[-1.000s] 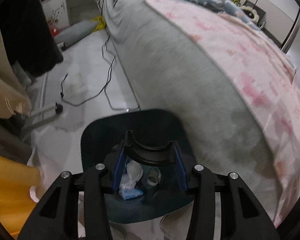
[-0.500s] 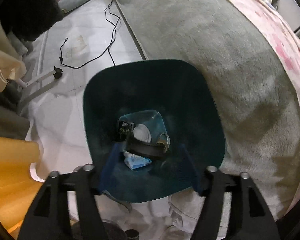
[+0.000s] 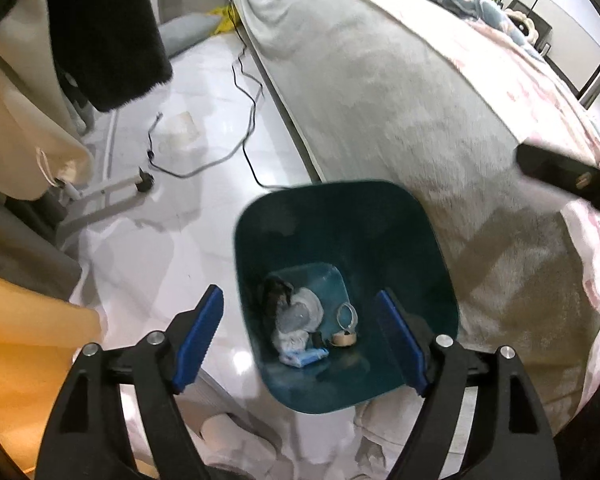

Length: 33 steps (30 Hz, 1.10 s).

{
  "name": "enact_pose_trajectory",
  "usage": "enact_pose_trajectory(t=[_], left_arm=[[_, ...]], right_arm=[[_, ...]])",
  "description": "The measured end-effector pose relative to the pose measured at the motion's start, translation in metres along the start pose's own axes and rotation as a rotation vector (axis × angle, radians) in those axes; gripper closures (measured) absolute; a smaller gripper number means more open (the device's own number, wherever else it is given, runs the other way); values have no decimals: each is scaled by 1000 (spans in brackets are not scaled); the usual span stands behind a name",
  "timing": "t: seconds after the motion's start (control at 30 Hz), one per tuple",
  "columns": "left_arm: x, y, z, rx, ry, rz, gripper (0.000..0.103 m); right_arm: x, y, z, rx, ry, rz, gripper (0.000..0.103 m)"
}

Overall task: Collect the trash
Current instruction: 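Open the left gripper dropping the black clip while the right drops the bubble wrap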

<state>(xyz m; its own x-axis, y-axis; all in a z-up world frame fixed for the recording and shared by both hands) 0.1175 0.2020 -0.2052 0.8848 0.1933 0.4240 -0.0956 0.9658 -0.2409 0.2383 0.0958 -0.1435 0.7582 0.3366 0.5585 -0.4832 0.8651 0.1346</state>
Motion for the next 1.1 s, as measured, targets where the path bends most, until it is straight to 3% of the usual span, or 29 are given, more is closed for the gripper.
enact_pose_trajectory(t=[0.47, 0.63, 0.8, 0.93, 1.0, 1.1], left_arm=[[13, 31, 46, 36, -159, 37, 18], [18, 38, 65, 4, -219, 92, 14], [26, 32, 86, 2, -287, 70, 14], [31, 19, 104, 4, -335, 25, 13], [34, 11, 116, -1, -359, 0, 7], [38, 1, 136, 8, -404, -27, 6]], right_arm=[[-28, 19, -57, -10, 158, 54, 36], [-38, 27, -71, -25, 197, 96, 36], [-44, 29, -81, -44, 221, 120, 35], [-44, 29, -78, -54, 217, 130, 21], [-43, 29, -76, -58, 215, 128, 19], [-43, 29, -71, -60, 208, 128, 17]])
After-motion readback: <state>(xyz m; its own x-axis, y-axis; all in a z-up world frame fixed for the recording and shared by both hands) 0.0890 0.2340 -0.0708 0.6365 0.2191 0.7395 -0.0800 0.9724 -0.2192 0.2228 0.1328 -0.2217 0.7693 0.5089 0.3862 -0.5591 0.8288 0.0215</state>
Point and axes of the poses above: each gripper's, at about its wrist camera, not at the fingertips, and z roughly against the way its jaws point, y to its left, x to its top, the point moved 6 cm from there along -z, roughly the way its jaws point, and after that the axes turned 6 degrees about -x, right-handed, at the moved point
